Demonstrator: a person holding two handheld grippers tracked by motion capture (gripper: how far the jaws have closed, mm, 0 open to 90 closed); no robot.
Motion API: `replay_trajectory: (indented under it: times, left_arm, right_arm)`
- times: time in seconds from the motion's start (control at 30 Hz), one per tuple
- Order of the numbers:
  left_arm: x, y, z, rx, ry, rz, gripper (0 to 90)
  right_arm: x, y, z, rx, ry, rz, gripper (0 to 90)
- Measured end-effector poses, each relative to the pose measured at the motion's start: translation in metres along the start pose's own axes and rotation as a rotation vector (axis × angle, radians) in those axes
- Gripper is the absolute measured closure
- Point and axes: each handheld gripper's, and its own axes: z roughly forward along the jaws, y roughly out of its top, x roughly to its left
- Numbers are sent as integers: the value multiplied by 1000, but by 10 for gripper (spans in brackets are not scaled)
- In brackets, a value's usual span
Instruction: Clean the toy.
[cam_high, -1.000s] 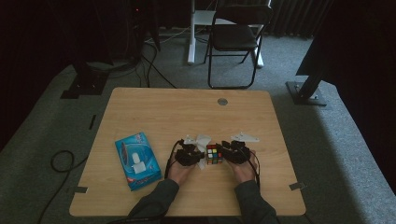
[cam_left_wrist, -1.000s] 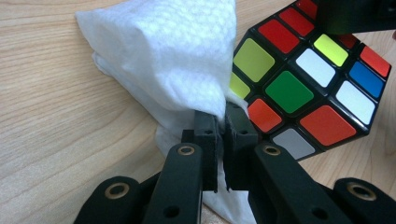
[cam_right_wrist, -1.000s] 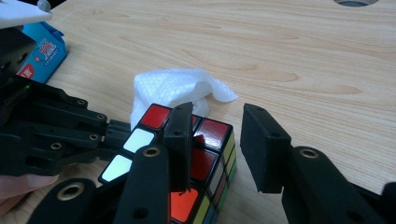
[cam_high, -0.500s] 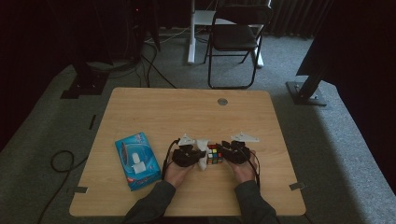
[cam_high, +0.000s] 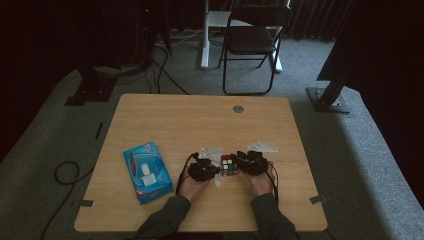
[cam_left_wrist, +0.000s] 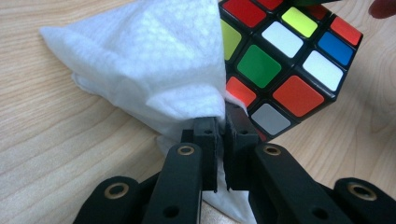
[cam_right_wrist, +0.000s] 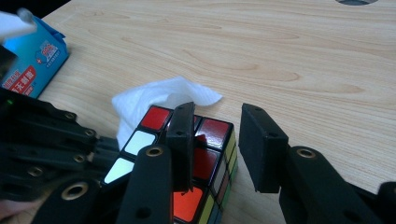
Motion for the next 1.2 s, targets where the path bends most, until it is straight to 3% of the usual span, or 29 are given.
replay_trajectory:
  times: [0.3,0.43,0.7,0.8,0.9,1.1,1.2]
  left_arm:
    - [-1,0,-5,-17,-8,-4,852]
    - [-2,2,-17,-56,-27,-10,851]
    - [-13,5,-36,-101,-78,23,850]
    - [-17,4,-32,-80,-78,42,850]
    - [-13,1,-26,-65,-73,28,850]
    - [-13,-9,-5,15,-26,46,850]
    - [-13,-9,-5,7,-18,45,851]
  right_arm:
    - [0,0,0,-1,0,1,660]
    - [0,0,0,-1,2,1,660]
    - [0,0,0,-2,0,3,660]
    - [0,0,0,-2,0,3,660]
    - [0,0,0,-2,0,3,660]
    - [0,0,0,-4,-1,2,660]
    - [2,0,0,-5,-10,-12,668]
